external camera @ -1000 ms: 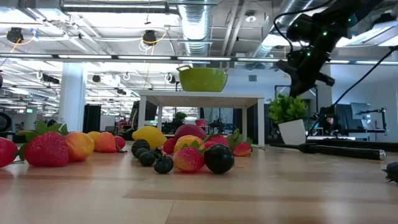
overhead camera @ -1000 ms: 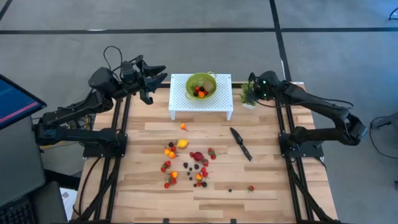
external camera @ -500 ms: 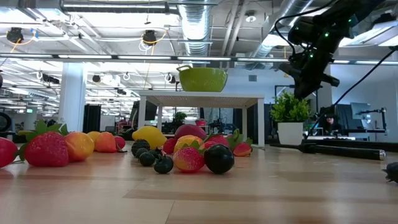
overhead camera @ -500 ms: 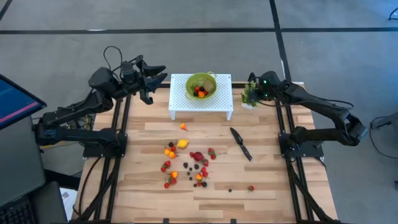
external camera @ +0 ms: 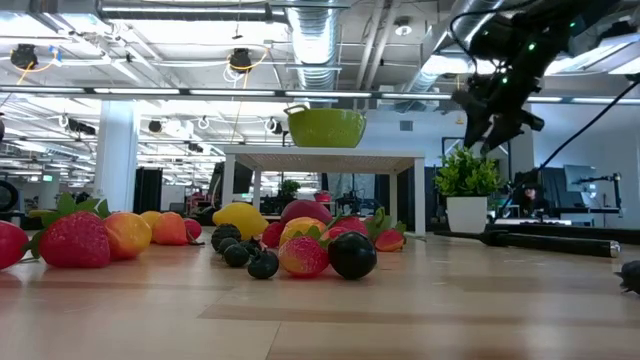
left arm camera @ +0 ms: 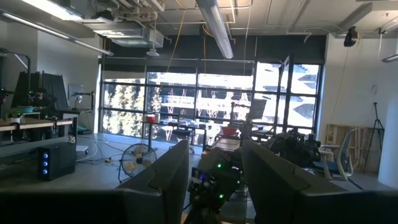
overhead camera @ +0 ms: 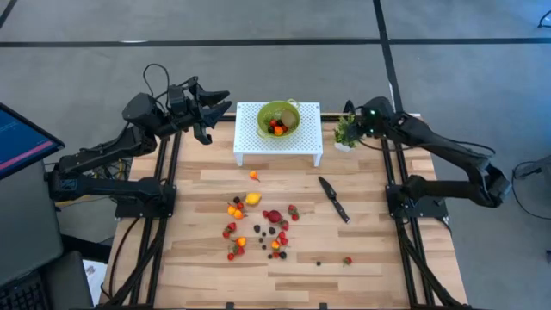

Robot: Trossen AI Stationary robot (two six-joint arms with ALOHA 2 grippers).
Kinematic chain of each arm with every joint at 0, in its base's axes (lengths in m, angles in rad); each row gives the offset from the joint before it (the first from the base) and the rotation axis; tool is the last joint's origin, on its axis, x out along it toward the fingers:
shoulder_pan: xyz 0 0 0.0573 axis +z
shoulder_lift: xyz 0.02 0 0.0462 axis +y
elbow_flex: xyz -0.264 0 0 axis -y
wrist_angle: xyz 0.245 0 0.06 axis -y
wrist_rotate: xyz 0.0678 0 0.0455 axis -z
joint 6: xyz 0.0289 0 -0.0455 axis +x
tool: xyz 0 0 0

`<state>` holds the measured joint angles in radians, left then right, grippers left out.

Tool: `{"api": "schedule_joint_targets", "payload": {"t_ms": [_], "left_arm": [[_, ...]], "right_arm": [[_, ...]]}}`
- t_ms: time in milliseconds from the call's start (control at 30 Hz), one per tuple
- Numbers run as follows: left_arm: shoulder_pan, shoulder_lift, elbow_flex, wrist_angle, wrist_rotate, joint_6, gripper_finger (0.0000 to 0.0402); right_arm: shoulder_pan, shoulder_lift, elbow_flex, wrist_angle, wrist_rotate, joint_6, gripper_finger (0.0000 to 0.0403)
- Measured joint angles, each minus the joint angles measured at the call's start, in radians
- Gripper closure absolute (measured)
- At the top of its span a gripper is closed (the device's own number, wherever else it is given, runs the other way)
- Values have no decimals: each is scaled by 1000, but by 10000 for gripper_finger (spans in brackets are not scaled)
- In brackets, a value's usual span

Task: Pick & Place Fruit
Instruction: Put the red strawberry into the green strainer bowl

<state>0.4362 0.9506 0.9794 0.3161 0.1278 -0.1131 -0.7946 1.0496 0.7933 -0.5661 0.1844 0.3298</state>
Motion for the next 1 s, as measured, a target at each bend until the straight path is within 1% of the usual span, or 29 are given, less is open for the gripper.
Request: {"api": "schedule_joint_targets", "payload": {"t_ms": [100,167,300,433,667,833,1000], "left_arm": [[0,0,0,0,0,0,259],[0,0,0,0,0,0,259],[0,0,0,0,0,0,259],[0,0,0,0,0,0,259],[0,0,0,0,0,0,259],[0,0,0,0,0,0,259],[0,0,0,0,0,0,259]], "right_arm": [[0,-49,0,14,0,-6,170],[6,-89,0,43,0,-16,159],[56,-166,0,134,0,-21,155],[135,-241,0,245,-1,-27,161],[350,-321,0,393,-5,-26,181],[527,-323,0,430,-4,-26,196],[687,-287,0,442,-3,10,214]]}}
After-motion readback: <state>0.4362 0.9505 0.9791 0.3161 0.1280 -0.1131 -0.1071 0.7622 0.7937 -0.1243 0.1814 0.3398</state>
